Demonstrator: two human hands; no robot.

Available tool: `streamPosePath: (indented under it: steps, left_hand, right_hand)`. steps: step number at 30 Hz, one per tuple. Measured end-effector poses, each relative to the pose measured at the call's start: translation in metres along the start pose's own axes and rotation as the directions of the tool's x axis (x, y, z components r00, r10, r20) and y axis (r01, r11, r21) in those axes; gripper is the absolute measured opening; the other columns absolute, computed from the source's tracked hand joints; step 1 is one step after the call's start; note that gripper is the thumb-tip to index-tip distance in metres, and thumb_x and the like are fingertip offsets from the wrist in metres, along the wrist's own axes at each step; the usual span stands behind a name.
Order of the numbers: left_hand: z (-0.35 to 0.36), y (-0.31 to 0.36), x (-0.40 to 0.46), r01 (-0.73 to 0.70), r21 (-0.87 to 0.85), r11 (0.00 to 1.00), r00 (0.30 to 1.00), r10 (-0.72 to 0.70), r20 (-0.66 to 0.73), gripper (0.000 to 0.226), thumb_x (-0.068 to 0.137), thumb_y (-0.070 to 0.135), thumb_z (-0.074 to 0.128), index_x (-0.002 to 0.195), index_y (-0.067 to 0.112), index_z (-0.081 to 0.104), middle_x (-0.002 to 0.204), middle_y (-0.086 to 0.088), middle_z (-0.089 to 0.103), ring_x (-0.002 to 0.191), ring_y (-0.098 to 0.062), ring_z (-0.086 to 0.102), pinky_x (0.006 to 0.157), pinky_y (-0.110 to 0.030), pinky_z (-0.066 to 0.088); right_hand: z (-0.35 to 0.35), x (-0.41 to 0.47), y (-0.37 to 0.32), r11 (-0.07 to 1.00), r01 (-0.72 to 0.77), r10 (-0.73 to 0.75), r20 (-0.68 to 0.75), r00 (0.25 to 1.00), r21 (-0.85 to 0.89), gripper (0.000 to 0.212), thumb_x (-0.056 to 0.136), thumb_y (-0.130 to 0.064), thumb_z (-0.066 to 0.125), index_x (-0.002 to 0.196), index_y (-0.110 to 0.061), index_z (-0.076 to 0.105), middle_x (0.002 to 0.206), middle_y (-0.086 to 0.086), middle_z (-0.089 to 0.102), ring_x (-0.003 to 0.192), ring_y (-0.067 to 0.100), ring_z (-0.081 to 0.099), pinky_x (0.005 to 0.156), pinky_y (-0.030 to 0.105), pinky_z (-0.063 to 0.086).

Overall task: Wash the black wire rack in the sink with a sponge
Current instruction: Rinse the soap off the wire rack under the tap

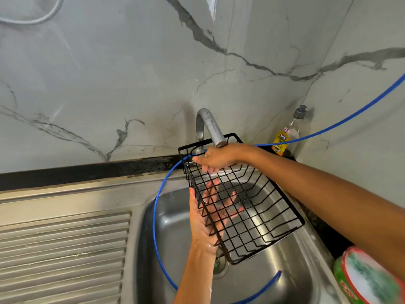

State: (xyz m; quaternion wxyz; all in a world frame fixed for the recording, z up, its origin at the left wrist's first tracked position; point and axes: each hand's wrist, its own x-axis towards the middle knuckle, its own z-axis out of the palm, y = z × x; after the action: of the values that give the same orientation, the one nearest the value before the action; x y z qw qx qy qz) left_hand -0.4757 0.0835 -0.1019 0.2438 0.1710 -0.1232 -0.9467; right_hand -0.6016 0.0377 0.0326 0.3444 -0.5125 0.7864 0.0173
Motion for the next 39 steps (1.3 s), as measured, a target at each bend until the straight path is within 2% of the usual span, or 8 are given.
streamPosePath:
  steps: [4, 9, 11, 16, 20, 26, 34, 39]
  left_hand:
    - [-0.010, -0.001, 0.004, 0.000, 0.000, 1.000, 1.000, 0.000, 0.023, 0.072, 0.088, 0.061, 0.037, 0.142, 0.015, 0.045, 0.139, -0.002, 0.055, 0.122, -0.049, 0.051, 0.099, -0.071, 0.034]
    - [-0.011, 0.008, 0.001, -0.060, -0.006, 0.998, 0.997, 0.060, -0.045, 0.072, 0.089, 0.062, 0.038, 0.140, 0.013, 0.047, 0.139, -0.008, 0.055, 0.111, -0.040, 0.062, 0.090, -0.062, 0.048]
    - [-0.011, 0.015, -0.002, -0.091, -0.006, 0.996, 0.993, 0.090, -0.073, 0.071, 0.091, 0.062, 0.038, 0.140, 0.013, 0.048, 0.138, -0.008, 0.056, 0.106, -0.038, 0.064, 0.086, -0.059, 0.052]
    - [-0.014, 0.029, -0.007, -0.128, -0.095, 0.987, 0.991, 0.122, -0.059, 0.064, 0.089, 0.063, 0.038, 0.128, 0.015, 0.056, 0.128, -0.003, 0.063, 0.106, -0.039, 0.064, 0.091, -0.059, 0.049]
    - [-0.014, 0.037, -0.013, -0.138, -0.086, 0.987, 0.989, 0.131, -0.074, 0.064, 0.082, 0.064, 0.044, 0.125, 0.018, 0.059, 0.123, 0.000, 0.067, 0.107, -0.039, 0.064, 0.093, -0.061, 0.046]
    - [-0.019, 0.045, -0.028, -0.181, -0.045, 0.982, 0.974, 0.173, -0.143, 0.057, 0.080, 0.062, 0.048, 0.116, 0.020, 0.064, 0.122, -0.001, 0.067, 0.118, -0.042, 0.057, 0.093, -0.060, 0.047]
    - [-0.014, 0.054, -0.052, -0.254, 0.128, 0.959, 0.913, 0.282, -0.296, 0.071, 0.074, 0.061, 0.058, 0.130, 0.017, 0.060, 0.117, -0.004, 0.070, 0.110, -0.035, 0.064, 0.092, -0.055, 0.051]
    - [-0.007, 0.059, -0.059, -0.237, 0.241, 0.941, 0.901, 0.306, -0.307, 0.051, 0.071, 0.061, 0.057, 0.104, 0.024, 0.070, 0.090, 0.003, 0.075, 0.108, -0.032, 0.063, 0.099, -0.056, 0.046]
  right_hand:
    - [-0.002, -0.002, 0.006, 0.999, 0.038, -0.038, -0.111, 0.993, -0.001, 0.062, 0.100, -0.053, 0.022, 0.113, -0.008, 0.062, 0.108, 0.010, 0.066, 0.105, 0.023, 0.060, 0.092, 0.035, 0.047]
    - [-0.008, -0.003, 0.002, 0.992, -0.127, 0.122, 0.347, 0.930, -0.008, 0.078, 0.097, -0.059, 0.020, 0.101, 0.004, 0.065, 0.096, 0.017, 0.071, 0.099, 0.030, 0.068, 0.090, 0.036, 0.052]
    - [-0.008, -0.002, 0.005, 0.994, -0.107, 0.103, 0.374, 0.922, -0.011, 0.074, 0.097, -0.058, 0.025, 0.105, 0.004, 0.064, 0.100, 0.018, 0.070, 0.099, 0.029, 0.068, 0.089, 0.036, 0.053]
    - [0.001, 0.016, 0.013, 0.988, 0.153, -0.155, -0.087, 0.984, -0.030, 0.048, 0.096, -0.058, 0.032, 0.093, -0.018, 0.059, 0.088, 0.000, 0.058, 0.082, 0.013, 0.056, 0.087, 0.035, 0.048]
    - [0.004, 0.013, 0.015, 0.975, 0.208, -0.193, -0.176, 0.965, 0.076, 0.048, 0.096, -0.057, 0.030, 0.100, -0.019, 0.059, 0.089, -0.003, 0.055, 0.083, 0.007, 0.054, 0.086, 0.033, 0.047]
    - [0.000, 0.001, 0.006, 0.971, -0.055, -0.031, 0.351, 0.936, 0.234, 0.072, 0.097, -0.053, 0.032, 0.109, 0.012, 0.060, 0.103, 0.029, 0.066, 0.088, 0.032, 0.069, 0.085, 0.034, 0.056]
    - [0.013, 0.014, 0.011, 0.872, 0.248, -0.196, -0.163, 0.967, 0.421, 0.065, 0.097, -0.052, 0.035, 0.124, 0.004, 0.050, 0.127, 0.023, 0.057, 0.111, 0.028, 0.062, 0.101, 0.039, 0.047]
    - [0.012, 0.012, 0.006, 0.839, 0.192, -0.177, -0.079, 0.981, 0.510, 0.066, 0.097, -0.053, 0.030, 0.115, 0.004, 0.058, 0.109, 0.023, 0.066, 0.095, 0.024, 0.068, 0.087, 0.029, 0.055]
